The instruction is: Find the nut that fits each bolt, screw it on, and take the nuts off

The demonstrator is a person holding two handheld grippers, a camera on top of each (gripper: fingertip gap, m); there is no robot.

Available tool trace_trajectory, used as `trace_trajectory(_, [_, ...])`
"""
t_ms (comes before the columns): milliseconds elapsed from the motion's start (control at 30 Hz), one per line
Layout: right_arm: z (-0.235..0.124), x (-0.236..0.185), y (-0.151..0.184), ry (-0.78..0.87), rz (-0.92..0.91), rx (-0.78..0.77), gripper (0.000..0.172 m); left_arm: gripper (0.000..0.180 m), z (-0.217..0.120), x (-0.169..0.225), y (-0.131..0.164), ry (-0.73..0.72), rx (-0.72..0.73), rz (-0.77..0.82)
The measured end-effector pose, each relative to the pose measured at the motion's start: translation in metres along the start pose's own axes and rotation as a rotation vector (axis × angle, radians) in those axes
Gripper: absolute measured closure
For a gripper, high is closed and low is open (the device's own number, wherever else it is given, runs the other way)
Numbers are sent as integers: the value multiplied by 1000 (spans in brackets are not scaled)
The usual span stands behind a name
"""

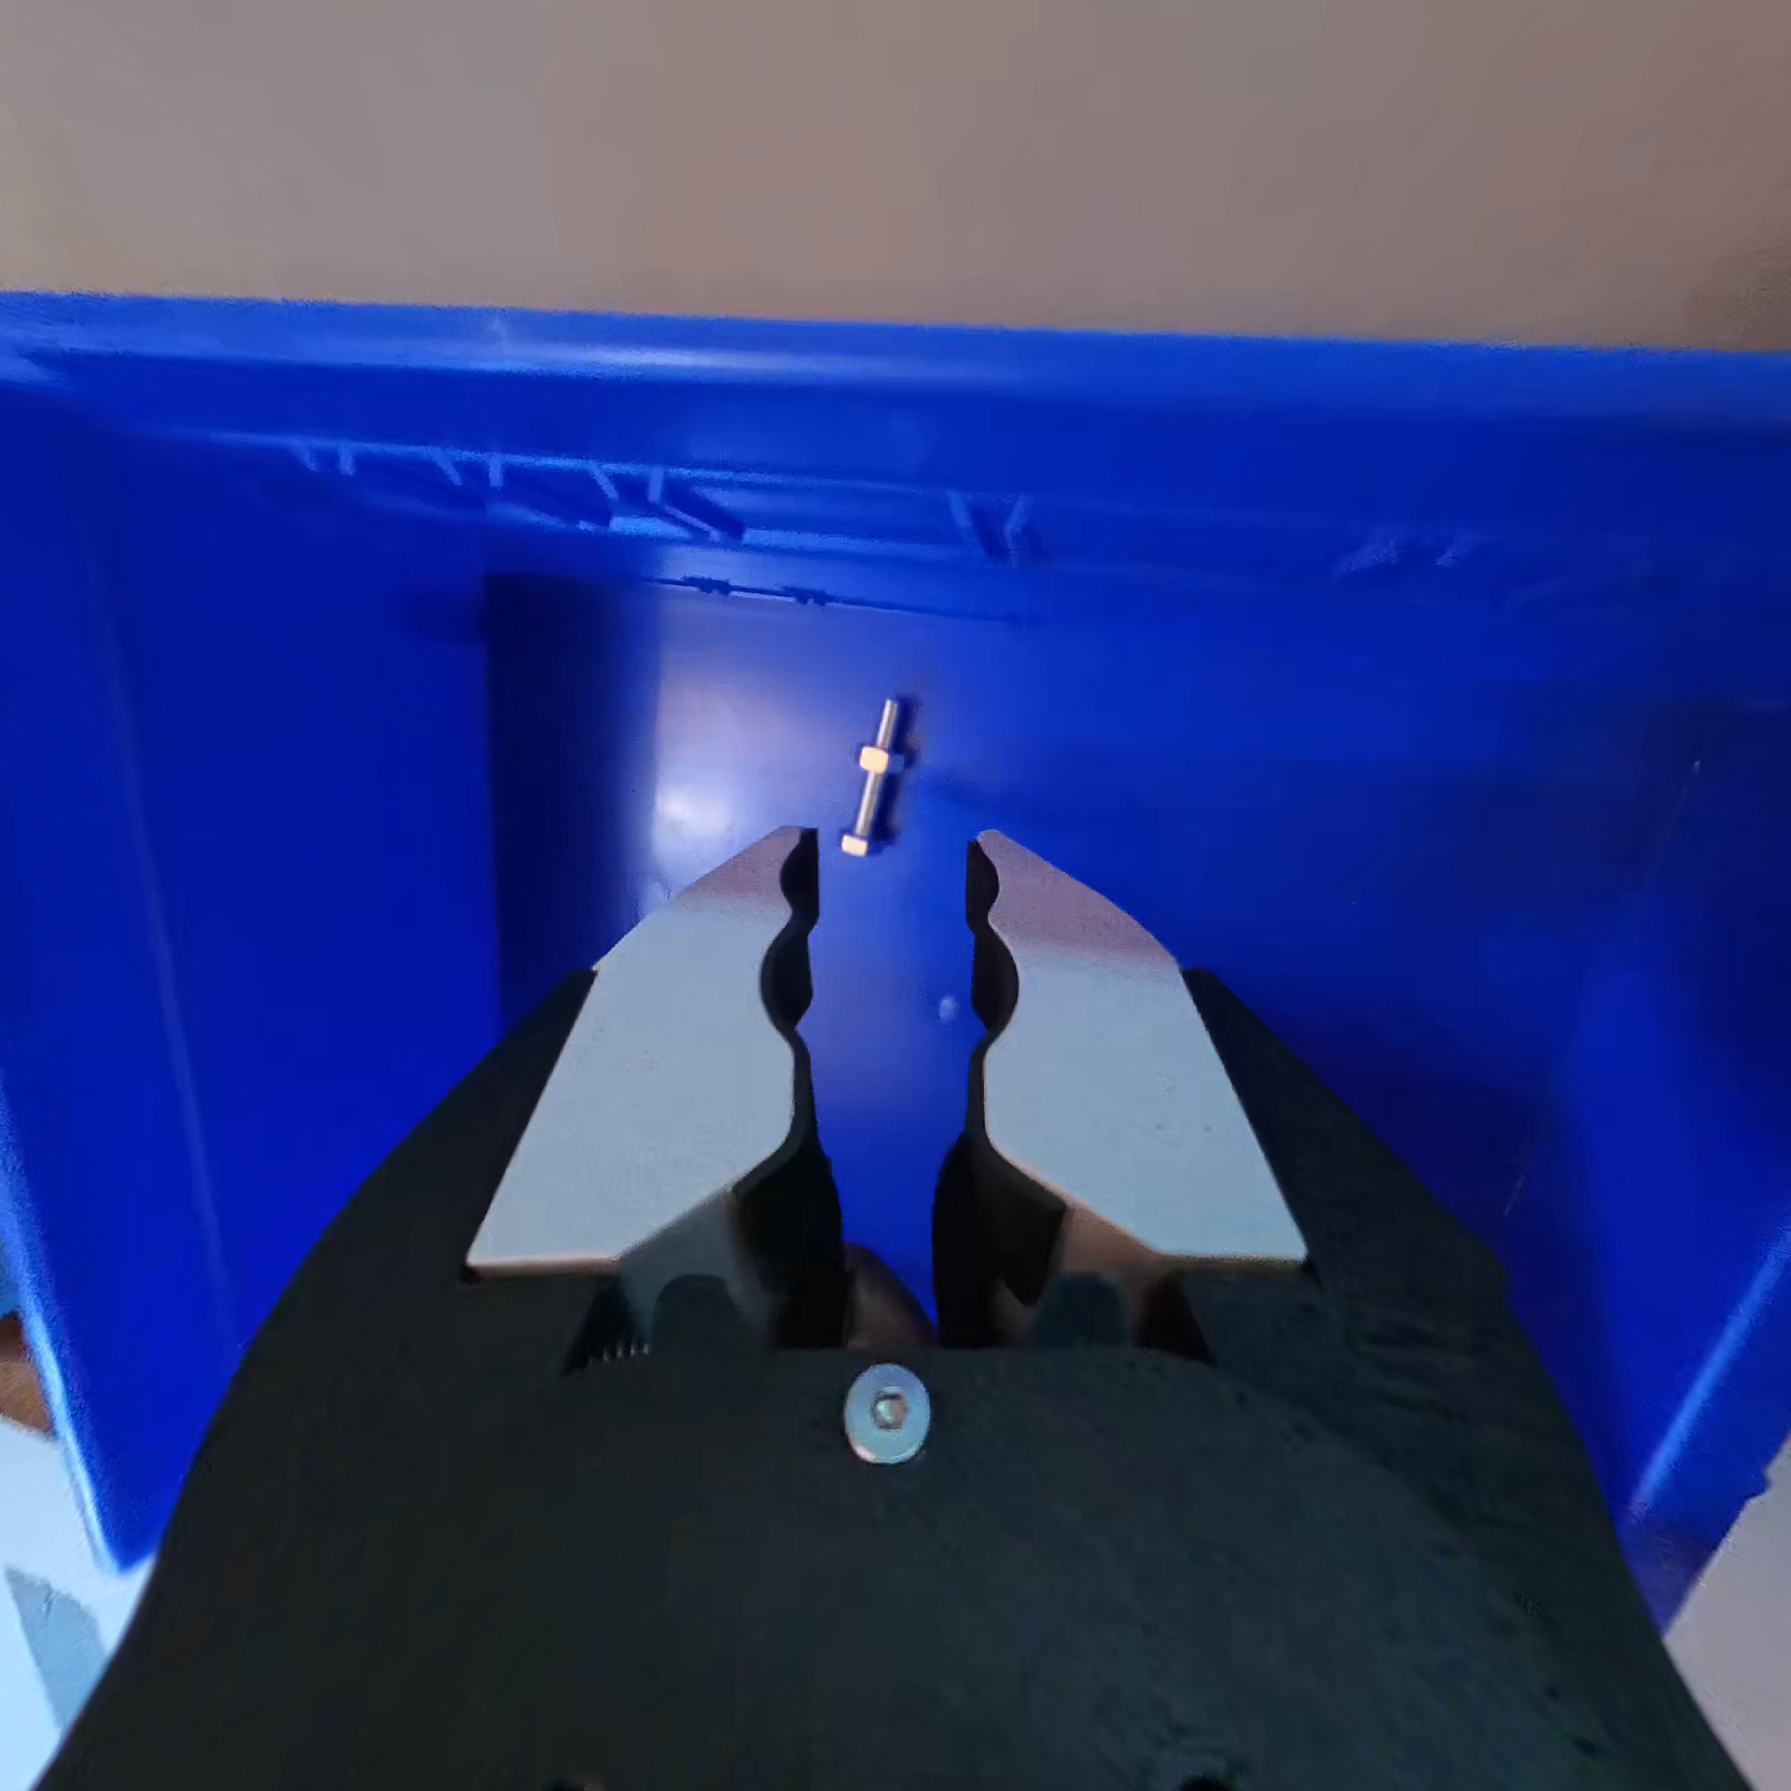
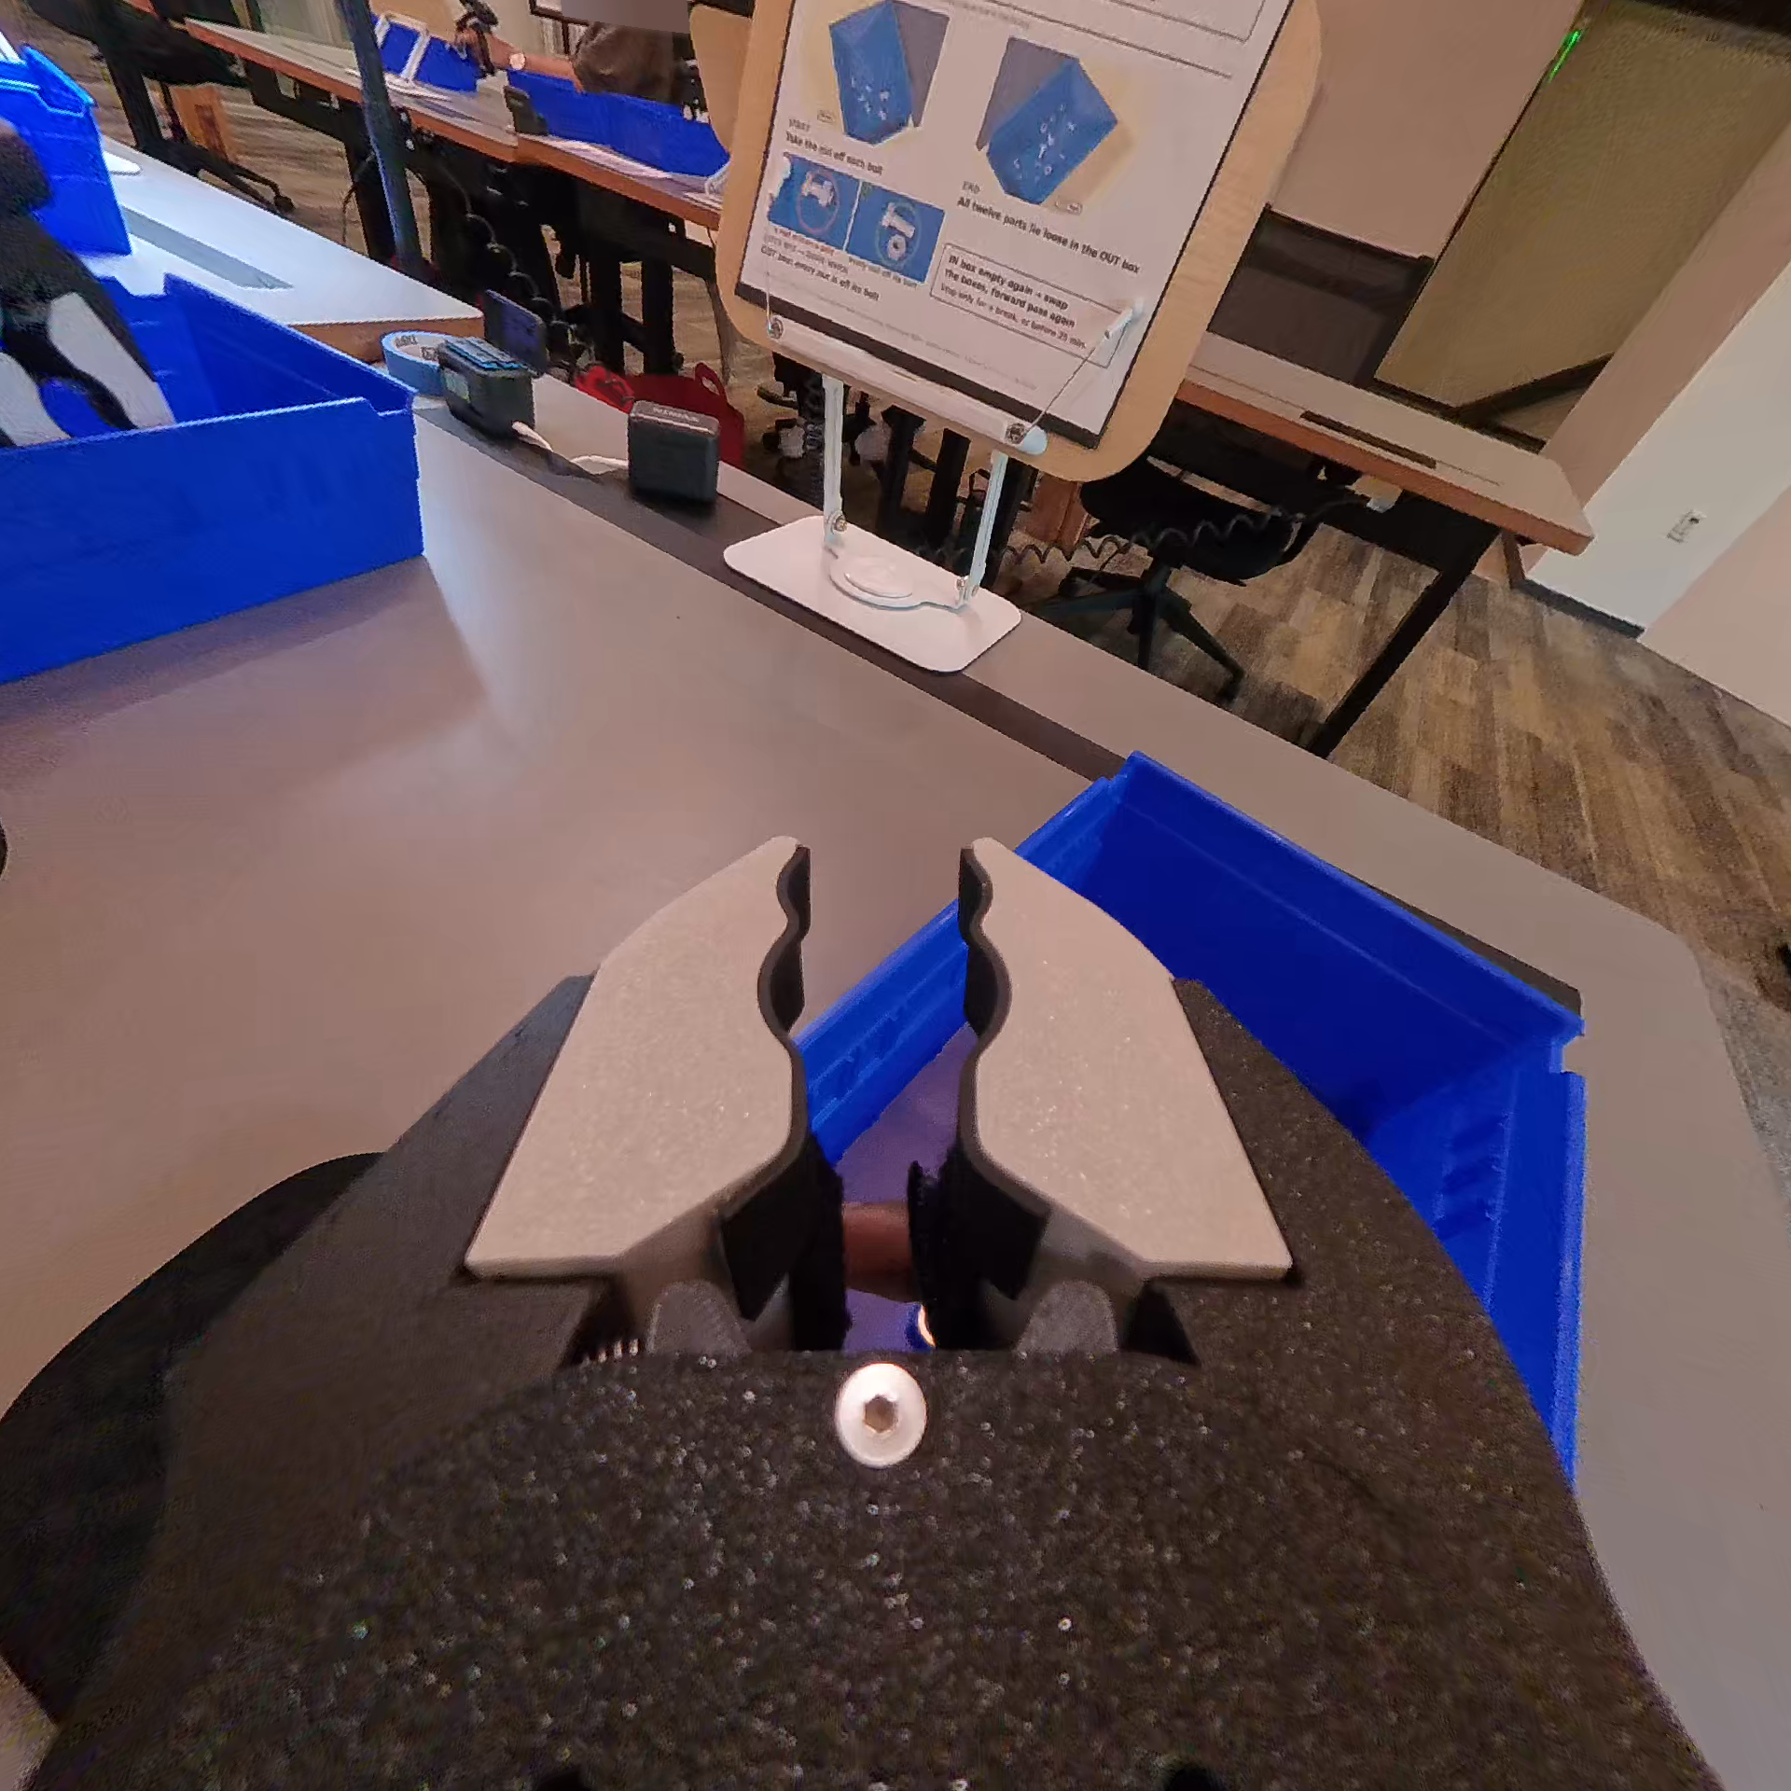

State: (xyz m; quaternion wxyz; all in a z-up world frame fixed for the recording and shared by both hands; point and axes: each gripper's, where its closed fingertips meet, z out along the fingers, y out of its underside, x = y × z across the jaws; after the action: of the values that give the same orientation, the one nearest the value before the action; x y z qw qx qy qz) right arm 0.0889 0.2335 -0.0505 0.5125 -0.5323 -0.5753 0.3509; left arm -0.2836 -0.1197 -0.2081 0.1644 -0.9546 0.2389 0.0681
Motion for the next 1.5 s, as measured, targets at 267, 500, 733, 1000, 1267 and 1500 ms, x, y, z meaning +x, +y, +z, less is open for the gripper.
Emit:
trace_trajectory(267, [-6, 3, -2, 15, -7, 2, 143, 158, 24, -5, 2, 150, -92, 63])
trace_trajectory(500, [-6, 4, -7, 15, -11, 22, 143, 159, 31, -4, 8, 176, -154, 72])
trace_trajectory(733, [-6, -2, -10, 9, -26, 35, 143, 174, 31, 3, 7, 217, -147, -35])
trace_trajectory(1000, [-10, -19, -10, -39, -23, 58, 143, 175, -31, -26, -24, -142, 436, -391])
trace_trajectory(1267, [6, -74, -18, -211, 7, 124, 144, 175, -135, 32, -105, -139, 1186, -583])
trace_trajectory(1500, [12, -154, -46, -480, 81, 318, 138, 175, -152, 112, -182, 6, 1406, -465])
